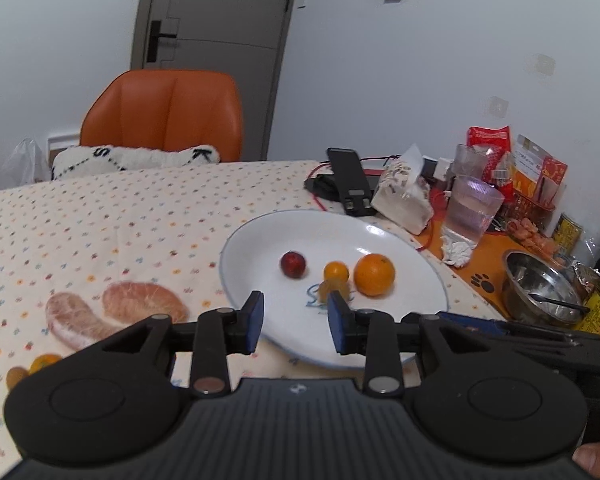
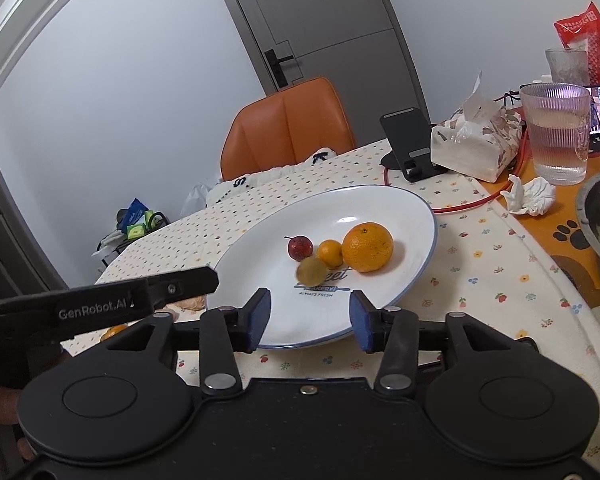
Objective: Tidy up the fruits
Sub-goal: 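Carry tangerine and kiwi onto the white plate and open both tools, then move both open tools back toward the remaining fruits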
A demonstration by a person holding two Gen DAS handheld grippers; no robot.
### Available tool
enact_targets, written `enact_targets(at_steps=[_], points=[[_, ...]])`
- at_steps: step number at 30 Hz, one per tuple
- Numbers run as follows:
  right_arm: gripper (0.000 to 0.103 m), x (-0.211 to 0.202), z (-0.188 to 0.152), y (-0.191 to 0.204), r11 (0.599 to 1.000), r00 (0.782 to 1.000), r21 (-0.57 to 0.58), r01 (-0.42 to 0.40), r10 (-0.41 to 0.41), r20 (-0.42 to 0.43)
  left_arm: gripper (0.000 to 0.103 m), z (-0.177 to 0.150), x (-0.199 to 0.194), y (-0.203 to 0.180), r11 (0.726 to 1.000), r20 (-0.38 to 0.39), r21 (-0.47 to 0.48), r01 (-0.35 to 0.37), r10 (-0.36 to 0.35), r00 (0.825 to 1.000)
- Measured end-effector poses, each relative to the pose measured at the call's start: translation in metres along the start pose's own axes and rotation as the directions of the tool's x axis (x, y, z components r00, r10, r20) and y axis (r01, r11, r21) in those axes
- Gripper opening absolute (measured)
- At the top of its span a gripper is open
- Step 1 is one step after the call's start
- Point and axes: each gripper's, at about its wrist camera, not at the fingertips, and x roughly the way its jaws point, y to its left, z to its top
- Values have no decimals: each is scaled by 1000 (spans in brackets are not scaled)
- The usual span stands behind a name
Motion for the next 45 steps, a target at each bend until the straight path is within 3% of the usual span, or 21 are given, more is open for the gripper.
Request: enact_targets(at_steps=[7,16,45], points=[[58,3,-1,10,1000,1000,-21,4,-4,-3,56,-6,-16,20,999,10,-25,-46,47,999],[61,8,-2,29,999,1000,-49,-11,10,-13,71,-13,-40,50,991,19,-76,-113,115,993],[61,39,-8,90,985,994,-145,-95,87,-62,73,-37,-73,120,963,21,-179,-203,210,978]])
